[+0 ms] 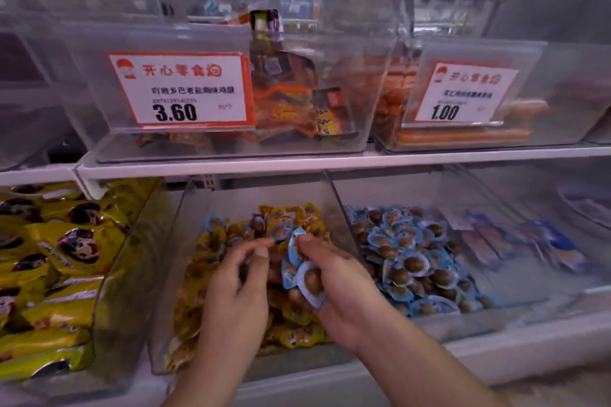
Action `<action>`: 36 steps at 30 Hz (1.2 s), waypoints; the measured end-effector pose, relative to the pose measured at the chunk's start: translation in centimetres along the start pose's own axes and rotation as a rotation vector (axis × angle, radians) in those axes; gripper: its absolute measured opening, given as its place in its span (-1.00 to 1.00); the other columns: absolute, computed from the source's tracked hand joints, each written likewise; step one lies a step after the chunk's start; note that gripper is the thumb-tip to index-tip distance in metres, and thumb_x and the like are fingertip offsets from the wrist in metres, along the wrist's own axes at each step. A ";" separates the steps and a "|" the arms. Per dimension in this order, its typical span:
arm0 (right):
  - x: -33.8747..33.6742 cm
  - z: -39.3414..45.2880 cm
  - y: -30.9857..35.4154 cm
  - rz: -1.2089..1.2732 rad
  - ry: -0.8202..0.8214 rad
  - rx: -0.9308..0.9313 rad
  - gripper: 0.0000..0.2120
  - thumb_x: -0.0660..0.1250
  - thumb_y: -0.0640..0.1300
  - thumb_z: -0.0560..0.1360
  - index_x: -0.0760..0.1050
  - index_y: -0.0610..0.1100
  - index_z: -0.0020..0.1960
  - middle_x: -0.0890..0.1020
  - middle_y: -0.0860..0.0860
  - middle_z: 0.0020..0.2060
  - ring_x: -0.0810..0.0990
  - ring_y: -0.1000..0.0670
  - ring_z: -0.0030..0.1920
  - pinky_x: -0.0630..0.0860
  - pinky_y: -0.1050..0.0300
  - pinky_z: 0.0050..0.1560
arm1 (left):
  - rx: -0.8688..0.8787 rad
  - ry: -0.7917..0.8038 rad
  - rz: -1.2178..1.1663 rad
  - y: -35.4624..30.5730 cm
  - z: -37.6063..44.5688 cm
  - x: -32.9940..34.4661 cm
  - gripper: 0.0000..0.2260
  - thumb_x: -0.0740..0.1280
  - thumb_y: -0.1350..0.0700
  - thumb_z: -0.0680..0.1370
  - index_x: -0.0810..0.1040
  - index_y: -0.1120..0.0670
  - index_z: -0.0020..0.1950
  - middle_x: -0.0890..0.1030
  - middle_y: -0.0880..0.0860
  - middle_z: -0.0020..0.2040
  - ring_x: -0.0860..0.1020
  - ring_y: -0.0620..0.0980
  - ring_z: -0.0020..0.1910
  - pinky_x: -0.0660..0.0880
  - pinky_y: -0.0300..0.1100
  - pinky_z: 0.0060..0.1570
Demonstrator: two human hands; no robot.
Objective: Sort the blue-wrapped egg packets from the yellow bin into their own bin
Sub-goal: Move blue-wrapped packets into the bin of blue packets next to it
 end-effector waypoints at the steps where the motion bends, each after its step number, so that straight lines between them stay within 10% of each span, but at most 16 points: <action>1: 0.1 -0.1 0.2 -0.013 0.010 -0.030 -0.78 0.37 -0.04 0.58 0.64 -0.16 0.13 0.68 -0.12 -0.18 0.65 -0.04 -0.32 0.49 0.18 -0.49 | -0.090 0.033 -0.056 0.6 -0.2 0.8 -0.86 0.30 -0.11 0.59 0.64 -0.17 -0.05 0.67 -0.27 -0.11 0.61 -0.29 -0.07 0.50 -0.26 0.00; 4: 0.8 -0.5 0.6 -0.176 0.046 -0.118 -0.79 0.28 -0.01 0.64 0.64 -0.01 0.17 0.73 -0.07 -0.13 0.64 0.02 -0.40 0.45 0.20 -0.52 | -0.112 0.176 -0.063 0.6 -0.2 2.5 -0.65 0.32 -0.34 0.37 0.60 -0.23 0.05 0.63 -0.38 -0.05 0.58 -0.40 -0.03 0.49 -0.43 -0.10; 10: 1.5 -1.0 -0.3 -0.035 0.038 0.015 -0.68 0.28 0.08 0.62 0.65 -0.11 0.16 0.59 -0.12 -0.22 0.46 0.03 -0.54 0.27 0.22 -0.56 | -0.139 -0.018 -0.160 1.6 0.2 0.8 -0.87 0.33 -0.06 0.57 0.65 -0.08 -0.01 0.71 -0.11 -0.08 0.68 -0.14 -0.12 0.57 -0.08 -0.06; 15: 2.1 -1.1 -0.7 0.105 0.074 0.084 -0.53 0.15 0.18 0.64 0.62 -0.16 0.19 0.63 -0.32 0.17 0.57 -0.20 -0.16 0.31 0.22 -0.57 | -0.412 -0.177 -0.533 4.1 -0.5 0.7 -0.90 0.35 0.03 0.60 0.66 -0.03 -0.02 0.72 0.06 -0.08 0.68 0.16 -0.03 0.57 0.19 0.11; 18: 2.4 -1.2 -0.9 0.060 0.111 0.098 -0.51 0.14 0.24 0.62 0.61 -0.10 0.20 0.69 -0.26 0.07 0.60 -0.11 -0.30 0.36 0.20 -0.53 | -0.250 -0.147 -0.336 2.3 -0.6 0.5 -0.86 0.31 0.00 0.62 0.63 -0.21 -0.06 0.71 -0.08 -0.16 0.69 -0.05 -0.17 0.63 -0.08 -0.16; 24: 3.1 -0.8 -1.1 -0.033 0.138 0.054 -0.58 0.32 0.20 0.53 0.62 -0.06 0.22 0.70 -0.15 0.10 0.66 -0.13 0.17 0.54 -0.11 0.26 | 0.100 0.000 0.056 -1.4 -1.2 1.5 -0.89 0.19 -0.14 0.56 0.45 -0.34 0.04 0.54 -0.25 0.06 0.51 -0.35 0.08 0.42 -0.42 0.05; 30: 3.4 -0.6 -0.4 -0.036 0.155 -0.039 -0.59 0.16 -0.28 0.56 0.42 -0.23 0.39 0.67 -0.24 -0.08 0.59 -0.10 -0.29 0.40 0.12 -0.41 | 0.052 -0.033 -0.026 -0.9 -0.2 0.2 -0.86 0.36 0.12 0.57 0.57 -0.15 -0.04 0.66 -0.24 -0.17 0.62 -0.23 -0.30 0.48 -0.39 -0.36; 36: 2.0 -0.3 -1.3 -0.009 -0.081 -0.112 -0.55 0.27 -0.11 0.65 0.28 0.05 0.50 0.67 -0.20 -0.23 0.44 -0.07 -0.45 0.30 0.19 -0.53 | -0.062 -0.202 -0.092 1.1 0.0 -1.1 -0.90 0.42 0.10 0.54 0.57 -0.12 -0.06 0.67 -0.17 -0.16 0.63 -0.23 -0.17 0.49 -0.42 -0.26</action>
Point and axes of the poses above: each hand's wrist, its own z-axis towards the middle knuckle, its own x-axis out of the palm, y = z × x, the point moved 9 cm from there along z, towards the middle knuckle
